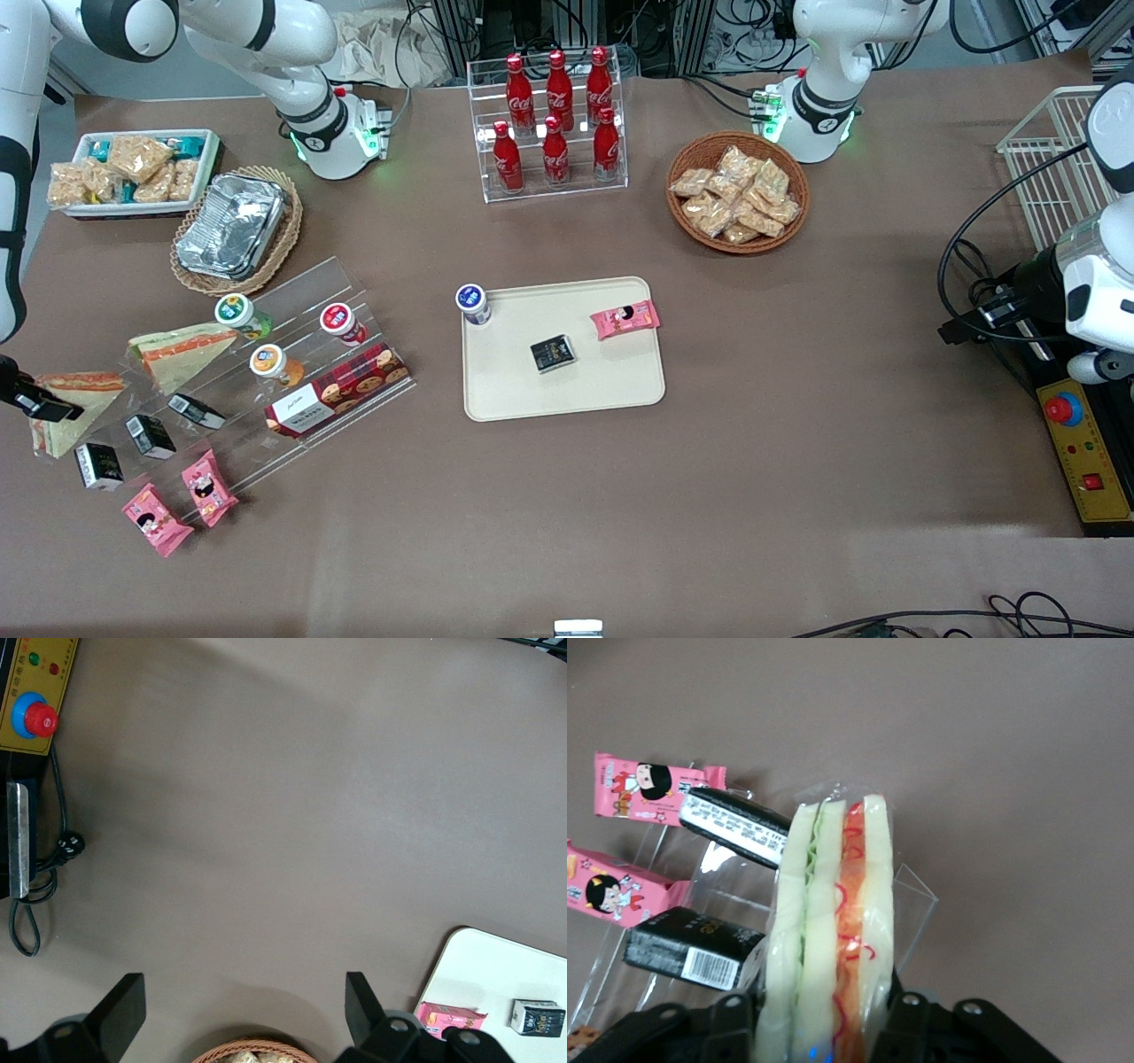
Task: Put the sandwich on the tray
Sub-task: 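Lift the wrapped sandwich out of the display with the right gripper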
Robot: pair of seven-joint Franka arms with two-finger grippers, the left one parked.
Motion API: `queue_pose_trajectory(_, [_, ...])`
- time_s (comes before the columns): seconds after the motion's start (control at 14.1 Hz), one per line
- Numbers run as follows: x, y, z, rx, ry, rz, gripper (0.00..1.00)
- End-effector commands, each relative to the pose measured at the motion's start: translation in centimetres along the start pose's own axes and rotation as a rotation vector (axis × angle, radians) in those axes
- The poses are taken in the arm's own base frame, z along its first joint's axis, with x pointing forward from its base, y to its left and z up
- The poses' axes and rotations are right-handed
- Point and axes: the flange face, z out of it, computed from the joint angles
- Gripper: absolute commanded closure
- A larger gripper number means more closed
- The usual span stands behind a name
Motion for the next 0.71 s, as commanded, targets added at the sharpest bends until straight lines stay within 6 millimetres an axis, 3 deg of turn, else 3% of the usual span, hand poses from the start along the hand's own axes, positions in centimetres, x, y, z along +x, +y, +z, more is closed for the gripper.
queue_pose_trajectory(0.0, [-0.1,0.9,0.1,0.032,-0.020,-0.009,1.00])
queue_pose_trajectory(0.21, [-0.1,0.5,-0.9,0.040,-0.050,-0.017,1.00])
queue_pose_trajectory(0.64, [0.0,-0.9,-6.0,0.058,-0.147,-0.027,1.00])
